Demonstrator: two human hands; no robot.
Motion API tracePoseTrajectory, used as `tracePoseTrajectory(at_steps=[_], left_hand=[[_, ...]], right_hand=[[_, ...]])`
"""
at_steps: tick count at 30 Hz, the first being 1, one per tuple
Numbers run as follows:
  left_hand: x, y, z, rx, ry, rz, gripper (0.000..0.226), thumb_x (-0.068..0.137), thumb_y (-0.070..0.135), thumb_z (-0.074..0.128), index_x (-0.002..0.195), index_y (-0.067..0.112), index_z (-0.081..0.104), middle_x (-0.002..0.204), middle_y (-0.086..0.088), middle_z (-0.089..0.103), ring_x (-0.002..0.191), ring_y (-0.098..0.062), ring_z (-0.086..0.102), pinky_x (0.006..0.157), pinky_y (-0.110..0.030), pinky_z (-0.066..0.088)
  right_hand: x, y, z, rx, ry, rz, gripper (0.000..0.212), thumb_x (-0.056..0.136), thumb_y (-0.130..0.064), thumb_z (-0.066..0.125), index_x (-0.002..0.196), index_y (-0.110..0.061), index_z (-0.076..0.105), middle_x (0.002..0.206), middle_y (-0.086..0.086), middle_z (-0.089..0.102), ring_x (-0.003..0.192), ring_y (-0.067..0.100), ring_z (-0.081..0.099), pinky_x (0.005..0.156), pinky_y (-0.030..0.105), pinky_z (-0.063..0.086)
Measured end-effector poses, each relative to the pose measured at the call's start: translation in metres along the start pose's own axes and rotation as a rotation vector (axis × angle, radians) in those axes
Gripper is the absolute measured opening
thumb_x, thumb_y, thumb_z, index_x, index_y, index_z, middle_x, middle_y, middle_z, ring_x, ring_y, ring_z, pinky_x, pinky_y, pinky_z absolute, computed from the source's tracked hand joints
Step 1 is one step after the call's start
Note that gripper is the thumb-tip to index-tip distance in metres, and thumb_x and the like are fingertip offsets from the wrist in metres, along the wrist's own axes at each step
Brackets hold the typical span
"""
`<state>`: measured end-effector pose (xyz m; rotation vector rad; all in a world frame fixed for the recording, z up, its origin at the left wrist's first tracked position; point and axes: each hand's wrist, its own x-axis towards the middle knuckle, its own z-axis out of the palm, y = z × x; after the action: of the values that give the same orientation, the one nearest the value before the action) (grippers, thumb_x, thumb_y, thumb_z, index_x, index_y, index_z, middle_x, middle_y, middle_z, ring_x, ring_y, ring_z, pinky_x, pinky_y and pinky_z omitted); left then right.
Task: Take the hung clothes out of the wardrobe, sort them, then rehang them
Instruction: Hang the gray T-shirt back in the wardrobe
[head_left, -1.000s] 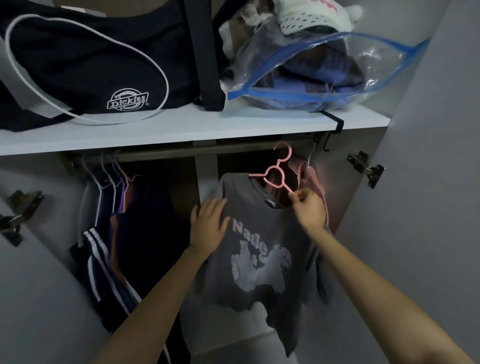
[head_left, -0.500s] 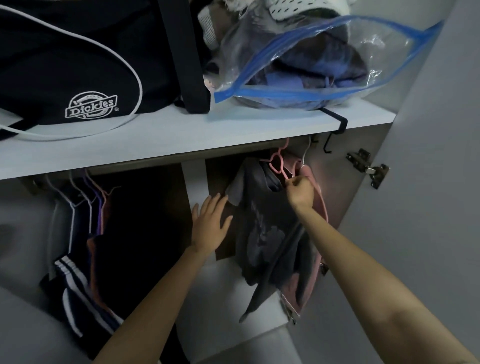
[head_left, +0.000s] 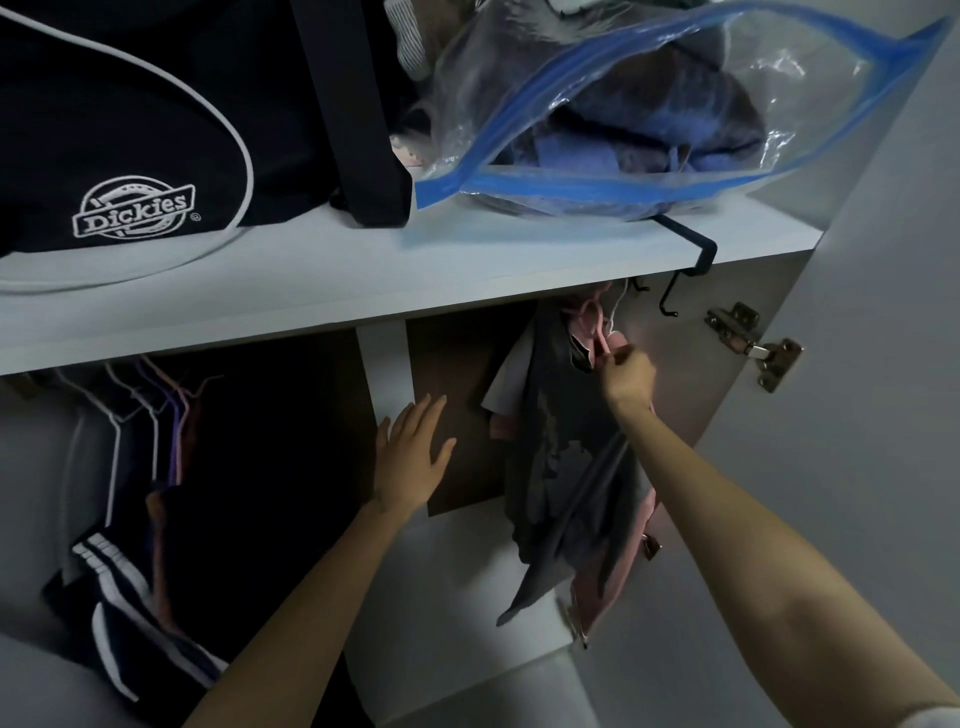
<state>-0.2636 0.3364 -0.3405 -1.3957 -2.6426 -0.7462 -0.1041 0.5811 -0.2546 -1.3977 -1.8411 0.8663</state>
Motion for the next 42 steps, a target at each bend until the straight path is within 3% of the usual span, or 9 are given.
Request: tracePoseTrajectory(at_steps=[4, 9, 14, 22, 24, 28, 34, 42], left_hand=[[0.001, 0.002, 0.001, -0.014, -0.007, -0.005, 0.059, 0.101, 0.041, 0.049, 0.154, 0.025, 0.03, 0.16, -0.002, 0.03, 0.149, -0.022, 0.024, 0.121, -0.052, 0.017], [-0.001, 0.006, 0.002, -0.025, -0.007, 0.022, 0.058, 0.101, 0.04, 0.048, 0.154, 0.025, 0.029, 0.16, -0.001, 0.03, 0.148, -0.02, 0.025, 0.121, -0.048, 0.015], [-0.004, 0.015, 0.009, -0.07, -0.007, 0.073, 0.057, 0.101, 0.038, 0.05, 0.153, 0.023, 0.032, 0.159, -0.002, 0.033, 0.148, -0.021, 0.027, 0.12, -0.049, 0.014], [-0.012, 0.036, 0.028, -0.093, -0.079, 0.173, 0.058, 0.101, 0.039, 0.049, 0.154, 0.023, 0.031, 0.159, 0.001, 0.032, 0.149, -0.02, 0.024, 0.121, -0.048, 0.013], [-0.014, 0.044, 0.033, -0.103, -0.092, 0.208, 0.057, 0.101, 0.038, 0.049, 0.153, 0.023, 0.033, 0.158, 0.001, 0.034, 0.149, -0.02, 0.025, 0.121, -0.05, 0.013], [-0.018, 0.063, 0.047, -0.125, -0.136, 0.27, 0.056, 0.102, 0.042, 0.045, 0.153, 0.024, 0.033, 0.159, 0.001, 0.033, 0.15, -0.02, 0.021, 0.121, -0.051, 0.006], [-0.036, 0.1, 0.066, -0.136, -0.176, 0.378, 0.074, 0.09, 0.06, 0.018, 0.153, 0.025, 0.034, 0.16, -0.001, 0.031, 0.15, -0.023, 0.02, 0.119, -0.052, 0.004], [-0.097, 0.172, 0.082, -0.092, -0.285, 0.506, 0.063, 0.098, 0.054, 0.037, 0.153, 0.025, 0.032, 0.16, -0.001, 0.031, 0.15, -0.025, 0.022, 0.119, -0.059, 0.011]], right_hand=[[0.0, 0.007, -0.003, -0.01, 0.012, 0.037, 0.027, 0.096, -0.006, 0.049, 0.115, 0.005, 0.065, 0.113, 0.026, 0.066, 0.103, 0.039, 0.063, 0.088, 0.038, 0.049], [-0.003, 0.012, -0.006, 0.007, 0.013, 0.031, 0.029, 0.095, -0.004, 0.049, 0.118, 0.003, 0.066, 0.114, 0.025, 0.066, 0.103, 0.038, 0.063, 0.088, 0.036, 0.048], [-0.014, 0.018, -0.016, -0.015, -0.025, 0.001, 0.03, 0.096, 0.0, 0.047, 0.122, 0.002, 0.062, 0.11, 0.021, 0.066, 0.086, 0.026, 0.059, 0.073, 0.025, 0.041], [-0.049, 0.05, -0.031, -0.171, -0.01, -0.086, 0.029, 0.09, 0.005, 0.05, 0.115, -0.001, 0.065, 0.11, 0.022, 0.066, 0.102, 0.038, 0.063, 0.086, 0.039, 0.049], [-0.06, 0.06, -0.035, -0.23, -0.032, -0.135, 0.028, 0.089, 0.001, 0.054, 0.114, -0.002, 0.064, 0.108, 0.021, 0.063, 0.103, 0.04, 0.059, 0.087, 0.041, 0.047], [-0.087, 0.077, -0.048, -0.441, -0.105, -0.193, 0.045, 0.091, -0.018, 0.061, 0.135, -0.013, 0.053, 0.126, 0.015, 0.056, 0.115, 0.037, 0.049, 0.095, 0.043, 0.043], [-0.139, 0.107, -0.08, -0.608, -0.151, -0.178, 0.059, 0.094, -0.03, 0.055, 0.148, -0.02, 0.035, 0.149, 0.008, 0.039, 0.136, 0.031, 0.033, 0.109, 0.043, 0.029], [-0.229, 0.157, -0.141, -0.718, -0.125, -0.113, 0.058, 0.098, -0.03, 0.051, 0.151, -0.024, 0.03, 0.157, 0.006, 0.027, 0.145, 0.027, 0.021, 0.112, 0.037, 0.02]])
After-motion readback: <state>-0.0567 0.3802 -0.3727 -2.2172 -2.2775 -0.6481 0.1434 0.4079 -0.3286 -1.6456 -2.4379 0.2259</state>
